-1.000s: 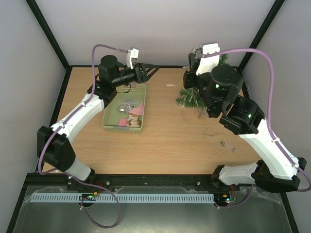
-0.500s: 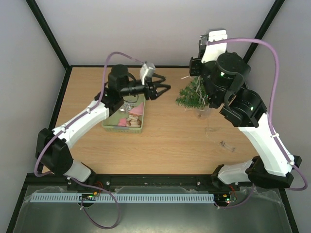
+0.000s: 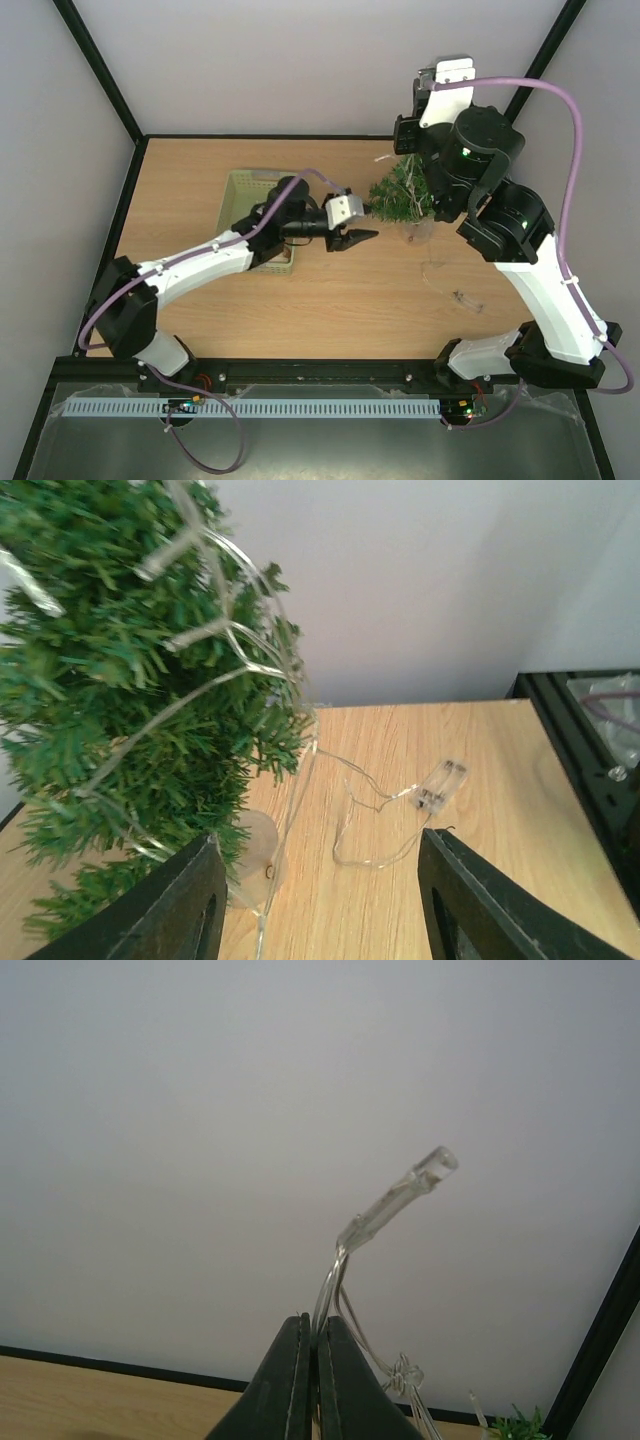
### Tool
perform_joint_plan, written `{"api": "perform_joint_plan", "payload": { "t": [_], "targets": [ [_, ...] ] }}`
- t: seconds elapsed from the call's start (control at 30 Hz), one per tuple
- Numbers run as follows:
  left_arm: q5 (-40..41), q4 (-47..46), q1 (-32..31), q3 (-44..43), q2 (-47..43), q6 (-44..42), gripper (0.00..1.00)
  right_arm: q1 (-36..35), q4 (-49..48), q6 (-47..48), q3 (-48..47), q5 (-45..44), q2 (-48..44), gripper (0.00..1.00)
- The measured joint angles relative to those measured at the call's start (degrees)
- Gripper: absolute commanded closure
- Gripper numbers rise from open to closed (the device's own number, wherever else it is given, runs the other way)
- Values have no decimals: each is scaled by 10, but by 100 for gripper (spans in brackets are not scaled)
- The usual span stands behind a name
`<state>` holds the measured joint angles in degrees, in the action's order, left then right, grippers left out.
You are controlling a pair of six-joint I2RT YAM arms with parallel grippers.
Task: Decorate the small christmas tree
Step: Wrap the decoration item around the Christmas tree.
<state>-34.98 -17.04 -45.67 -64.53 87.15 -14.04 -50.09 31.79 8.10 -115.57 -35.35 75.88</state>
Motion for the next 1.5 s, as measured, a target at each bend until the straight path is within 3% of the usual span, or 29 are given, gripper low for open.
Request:
{"api": "perform_joint_plan", "payload": {
  "t": [0.37, 0.73, 1.07, 1.37, 1.43, 1.5],
  "targets": [
    [72, -41, -37, -32, 127, -85, 49, 1, -6, -4, 37, 4, -20, 98],
    [84, -58, -49, -78, 180, -109, 54, 2, -8, -3, 39, 3, -32, 98],
    [90, -55, -57, -100, 202, -123, 76, 2, -12, -3, 49, -1, -42, 98],
    [92, -48, -59, -100, 202, -129, 80, 2, -19, -4, 65, -2, -51, 98],
    [91, -48, -59, -100, 203, -129, 93, 2, -21, -4, 66, -3, -55, 98],
    [90, -48, -59, -100, 203, -124, 97, 2, -22, -4, 66, -4, -59, 98]
  ]
}}
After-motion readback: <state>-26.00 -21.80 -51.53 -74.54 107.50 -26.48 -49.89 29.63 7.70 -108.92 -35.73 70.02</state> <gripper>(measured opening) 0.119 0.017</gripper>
